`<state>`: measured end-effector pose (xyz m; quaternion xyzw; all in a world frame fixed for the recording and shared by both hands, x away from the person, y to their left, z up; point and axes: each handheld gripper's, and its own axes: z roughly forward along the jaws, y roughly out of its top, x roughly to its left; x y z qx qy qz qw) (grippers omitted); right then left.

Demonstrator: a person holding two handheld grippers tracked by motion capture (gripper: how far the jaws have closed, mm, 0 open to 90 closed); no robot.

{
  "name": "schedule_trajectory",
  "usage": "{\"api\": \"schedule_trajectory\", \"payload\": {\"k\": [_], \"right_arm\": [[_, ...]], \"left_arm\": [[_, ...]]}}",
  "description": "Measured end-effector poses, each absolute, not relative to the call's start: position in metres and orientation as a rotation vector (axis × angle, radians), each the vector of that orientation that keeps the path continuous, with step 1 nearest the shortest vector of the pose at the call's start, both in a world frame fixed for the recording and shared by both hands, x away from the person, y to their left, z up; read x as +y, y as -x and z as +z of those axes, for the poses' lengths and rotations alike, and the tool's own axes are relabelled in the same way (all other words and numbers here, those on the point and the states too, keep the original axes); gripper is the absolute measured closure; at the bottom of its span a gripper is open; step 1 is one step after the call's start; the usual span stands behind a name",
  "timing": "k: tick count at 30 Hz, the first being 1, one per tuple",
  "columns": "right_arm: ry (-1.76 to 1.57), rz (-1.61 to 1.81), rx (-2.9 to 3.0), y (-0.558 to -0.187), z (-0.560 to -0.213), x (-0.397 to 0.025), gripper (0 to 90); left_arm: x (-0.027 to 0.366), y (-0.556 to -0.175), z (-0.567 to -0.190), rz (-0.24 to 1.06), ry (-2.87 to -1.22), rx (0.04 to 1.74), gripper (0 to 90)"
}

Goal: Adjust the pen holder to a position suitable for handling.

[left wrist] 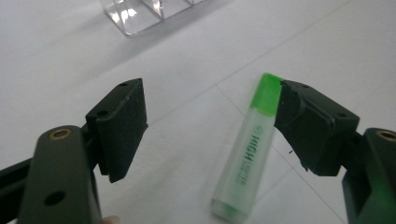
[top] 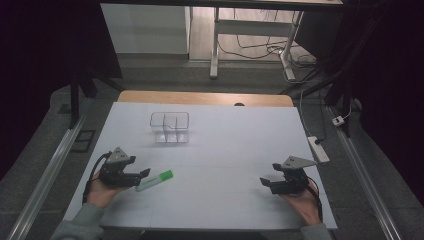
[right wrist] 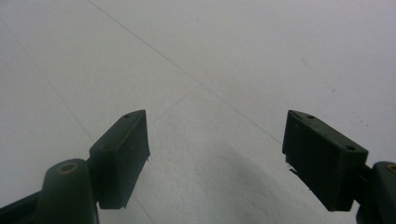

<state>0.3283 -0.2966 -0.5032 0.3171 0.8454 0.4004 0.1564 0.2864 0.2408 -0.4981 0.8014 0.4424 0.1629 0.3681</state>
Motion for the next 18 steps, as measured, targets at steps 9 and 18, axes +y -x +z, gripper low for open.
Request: {"api": "schedule_trajectory", "payload": {"k": [9,18], "right_arm": [[-0.929,1.155,2.417,-0.331,-0.504,-0.297,22.7],[-0.928,1.156,2.418,-0.331,-0.505,-0.298,22.8]], "left_arm": [[0.242,-0.306,-0.493,0.385,-2.062,1.165,25.1],[0.25,-0.324,-0.491,0.383,-2.058,1.213,25.9]]}}
